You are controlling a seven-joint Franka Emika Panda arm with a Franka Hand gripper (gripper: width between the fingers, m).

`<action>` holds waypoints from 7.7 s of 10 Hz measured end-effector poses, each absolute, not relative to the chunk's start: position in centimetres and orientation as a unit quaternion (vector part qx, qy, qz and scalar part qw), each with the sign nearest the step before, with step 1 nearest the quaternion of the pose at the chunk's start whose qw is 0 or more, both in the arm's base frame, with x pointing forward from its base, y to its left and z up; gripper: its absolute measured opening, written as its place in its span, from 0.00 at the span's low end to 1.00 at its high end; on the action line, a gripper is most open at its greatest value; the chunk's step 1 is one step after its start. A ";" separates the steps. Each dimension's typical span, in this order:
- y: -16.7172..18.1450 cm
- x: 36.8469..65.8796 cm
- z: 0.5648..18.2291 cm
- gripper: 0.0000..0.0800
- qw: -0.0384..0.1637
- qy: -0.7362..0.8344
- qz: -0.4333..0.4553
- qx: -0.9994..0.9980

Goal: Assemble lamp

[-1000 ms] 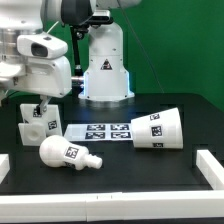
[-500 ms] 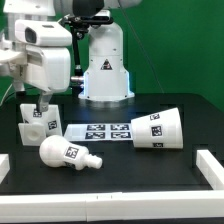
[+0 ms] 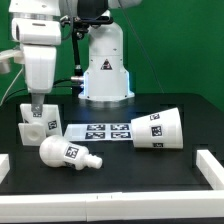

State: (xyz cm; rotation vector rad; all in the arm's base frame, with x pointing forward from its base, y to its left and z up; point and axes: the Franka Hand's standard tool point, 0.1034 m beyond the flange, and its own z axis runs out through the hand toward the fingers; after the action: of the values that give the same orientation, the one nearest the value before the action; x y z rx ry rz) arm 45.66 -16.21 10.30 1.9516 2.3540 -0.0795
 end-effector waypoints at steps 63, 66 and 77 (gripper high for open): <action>-17.9 38.7 1.7 0.87 -0.111 -0.070 -0.460 0.878; -17.7 38.8 1.7 0.67 -0.112 -0.062 -0.460 0.878; -9.2 47.8 11.8 0.67 -0.064 -0.009 -0.272 0.960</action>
Offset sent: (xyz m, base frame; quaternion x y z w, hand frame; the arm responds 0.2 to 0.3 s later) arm 0.0017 -0.0067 0.0079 -0.0156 -0.0006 0.4229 0.9060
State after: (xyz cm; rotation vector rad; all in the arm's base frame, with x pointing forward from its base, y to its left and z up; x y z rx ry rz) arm 47.76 -9.18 11.80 3.1450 -0.0283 -0.8905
